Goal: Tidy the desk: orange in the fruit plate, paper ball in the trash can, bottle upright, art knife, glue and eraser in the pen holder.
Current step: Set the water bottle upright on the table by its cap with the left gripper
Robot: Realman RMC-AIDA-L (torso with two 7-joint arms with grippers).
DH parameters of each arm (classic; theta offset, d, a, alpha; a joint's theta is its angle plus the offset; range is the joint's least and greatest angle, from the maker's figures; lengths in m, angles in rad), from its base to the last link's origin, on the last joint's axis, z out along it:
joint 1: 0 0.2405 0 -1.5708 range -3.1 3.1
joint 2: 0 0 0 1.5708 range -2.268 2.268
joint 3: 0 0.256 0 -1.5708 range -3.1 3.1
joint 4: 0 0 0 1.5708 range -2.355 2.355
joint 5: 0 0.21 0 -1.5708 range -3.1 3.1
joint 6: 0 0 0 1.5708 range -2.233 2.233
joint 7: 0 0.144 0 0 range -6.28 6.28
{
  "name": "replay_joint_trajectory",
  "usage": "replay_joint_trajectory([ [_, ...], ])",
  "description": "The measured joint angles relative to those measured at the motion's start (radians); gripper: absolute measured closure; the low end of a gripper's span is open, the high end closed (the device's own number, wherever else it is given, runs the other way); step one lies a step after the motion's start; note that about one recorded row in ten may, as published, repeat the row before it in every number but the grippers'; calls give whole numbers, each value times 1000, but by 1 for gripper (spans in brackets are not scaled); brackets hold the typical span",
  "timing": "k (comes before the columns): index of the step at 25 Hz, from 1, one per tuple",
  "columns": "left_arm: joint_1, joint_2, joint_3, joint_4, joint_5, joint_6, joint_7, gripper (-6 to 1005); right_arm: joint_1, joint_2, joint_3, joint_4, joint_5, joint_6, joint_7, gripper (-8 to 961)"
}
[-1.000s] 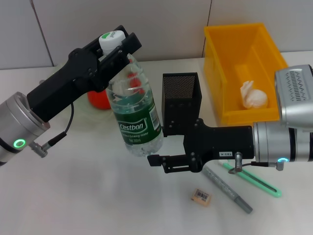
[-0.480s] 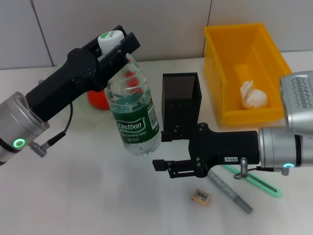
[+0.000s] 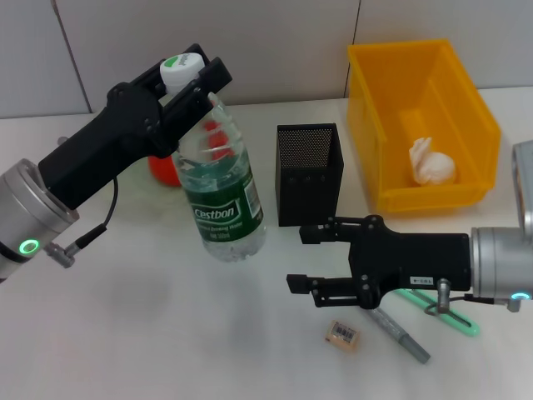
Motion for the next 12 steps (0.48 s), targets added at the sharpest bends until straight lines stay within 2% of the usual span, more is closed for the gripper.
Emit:
replay_joint_trajectory([
  [12, 53, 3, -1, -7, -6, 7, 96, 560, -48, 0, 37, 31, 3, -11, 9, 214],
])
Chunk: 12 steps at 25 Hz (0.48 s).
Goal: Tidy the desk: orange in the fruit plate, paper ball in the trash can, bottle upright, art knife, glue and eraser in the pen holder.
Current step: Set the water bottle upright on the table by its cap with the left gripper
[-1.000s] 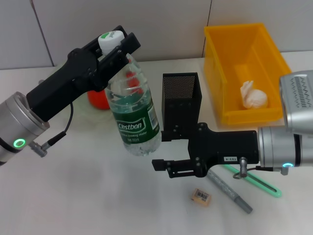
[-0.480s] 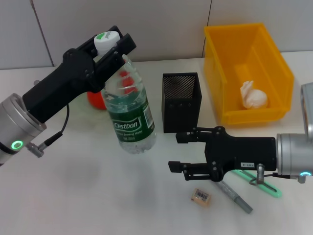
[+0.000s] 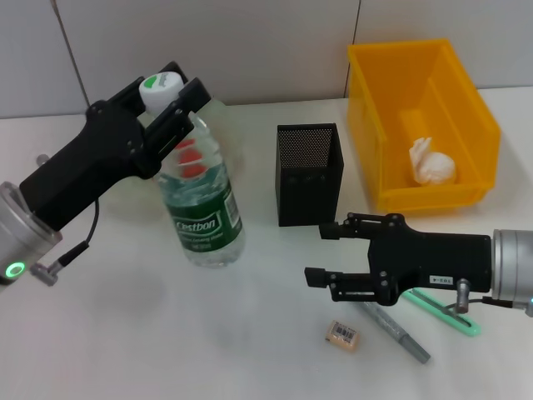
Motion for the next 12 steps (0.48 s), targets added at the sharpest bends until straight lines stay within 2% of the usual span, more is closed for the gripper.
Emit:
replay_joint_trajectory([
  [9, 30, -1, 0, -29, -18, 6, 100, 559, -11, 0, 13, 1, 3, -4, 1, 214],
  [11, 43, -2, 0, -101, -54, 30, 210, 559, -11, 0, 14, 0, 3, -4, 1, 214],
  [12, 43, -2, 0, -101, -54, 30, 210, 559, -12, 0, 15, 0, 2, -4, 1, 214],
])
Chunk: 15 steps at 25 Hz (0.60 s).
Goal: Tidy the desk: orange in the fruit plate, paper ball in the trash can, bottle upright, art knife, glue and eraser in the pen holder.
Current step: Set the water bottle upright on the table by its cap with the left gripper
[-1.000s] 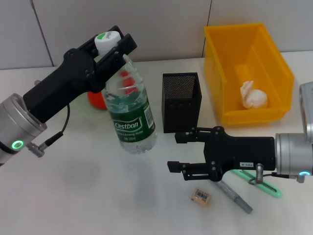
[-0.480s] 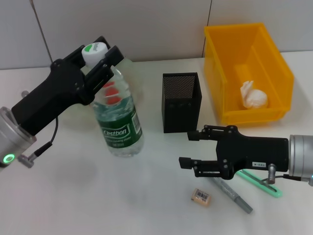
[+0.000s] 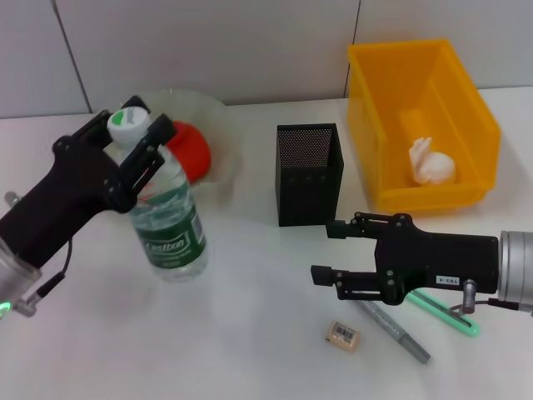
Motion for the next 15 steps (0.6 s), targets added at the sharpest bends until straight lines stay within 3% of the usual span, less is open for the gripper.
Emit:
replay_joint_trajectory([
  [7, 30, -2, 1, -34, -22, 14, 112, 560, -2, 0, 2, -2, 0, 2, 0, 215],
  [15, 19, 0, 1, -75, -24, -5, 135, 560, 1, 0, 2, -6, 2, 11, 1, 215],
])
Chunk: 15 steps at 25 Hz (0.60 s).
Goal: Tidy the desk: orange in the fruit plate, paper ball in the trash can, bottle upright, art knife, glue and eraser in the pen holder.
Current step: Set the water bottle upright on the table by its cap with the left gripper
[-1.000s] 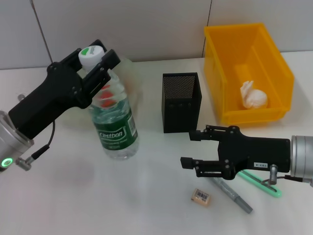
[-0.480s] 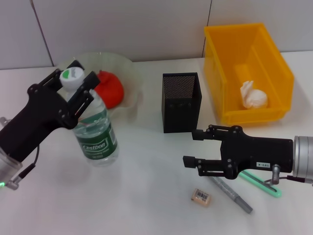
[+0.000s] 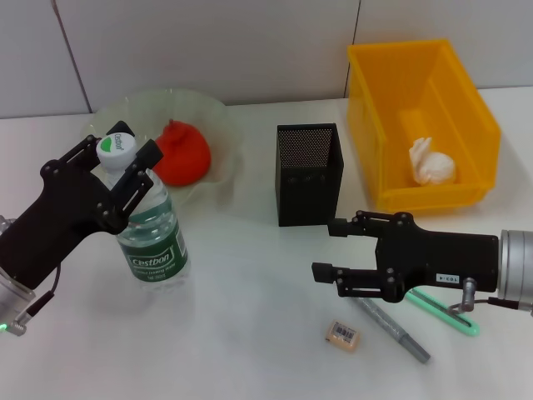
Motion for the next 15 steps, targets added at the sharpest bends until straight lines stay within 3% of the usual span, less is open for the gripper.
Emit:
replay_joint_trajectory([
  [15, -3, 7, -2, 7, 0, -78, 1, 559, 8, 0, 0, -13, 1, 14, -6, 215],
])
